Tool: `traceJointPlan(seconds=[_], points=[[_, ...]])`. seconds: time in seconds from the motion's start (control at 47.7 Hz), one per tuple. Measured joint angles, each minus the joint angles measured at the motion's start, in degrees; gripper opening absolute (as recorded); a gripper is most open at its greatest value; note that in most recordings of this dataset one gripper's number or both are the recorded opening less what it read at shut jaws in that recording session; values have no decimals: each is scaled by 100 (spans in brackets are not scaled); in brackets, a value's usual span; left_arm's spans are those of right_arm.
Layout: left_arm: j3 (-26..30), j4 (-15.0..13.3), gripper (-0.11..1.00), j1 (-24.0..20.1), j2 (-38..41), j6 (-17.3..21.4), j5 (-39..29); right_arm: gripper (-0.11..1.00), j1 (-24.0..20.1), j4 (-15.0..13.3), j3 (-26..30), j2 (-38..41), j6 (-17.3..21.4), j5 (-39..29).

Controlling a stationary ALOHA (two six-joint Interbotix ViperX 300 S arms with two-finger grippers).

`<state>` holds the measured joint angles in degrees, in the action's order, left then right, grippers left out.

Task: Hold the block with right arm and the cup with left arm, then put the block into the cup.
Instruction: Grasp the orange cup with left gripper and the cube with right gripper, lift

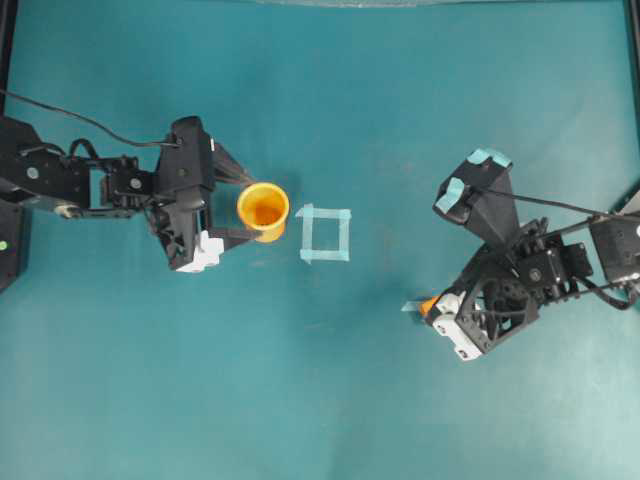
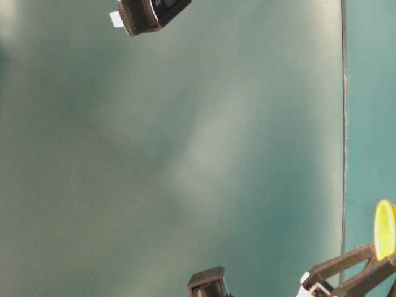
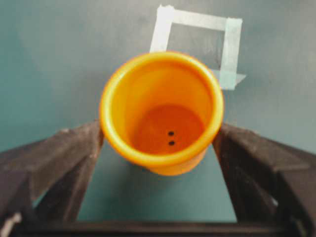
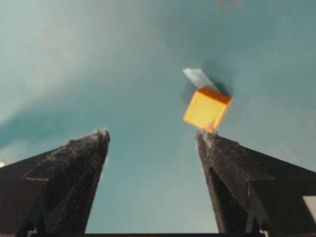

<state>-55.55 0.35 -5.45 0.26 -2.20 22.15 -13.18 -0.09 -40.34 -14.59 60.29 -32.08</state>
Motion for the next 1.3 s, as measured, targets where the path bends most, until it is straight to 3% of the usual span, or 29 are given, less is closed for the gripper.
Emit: traceJointPlan(seconds=[0.356,0.608,0.859,1.09,1.3], points=[[404,0,88,396,589,0,79,67,0,-9,0,0,0,0],[791,0,87,431,923,0,44,67,-9,-18,0,62,0,0],[853,0,70,457,923,0,-352,67,-9,-97,-9,158,9,-9],[1213,0,69,694,659,88,-800,67,-9,-105,-88,606,79,-97],[1731,9,69,844,624,88,-1450,67,0,-105,-70,1002,527,-97]])
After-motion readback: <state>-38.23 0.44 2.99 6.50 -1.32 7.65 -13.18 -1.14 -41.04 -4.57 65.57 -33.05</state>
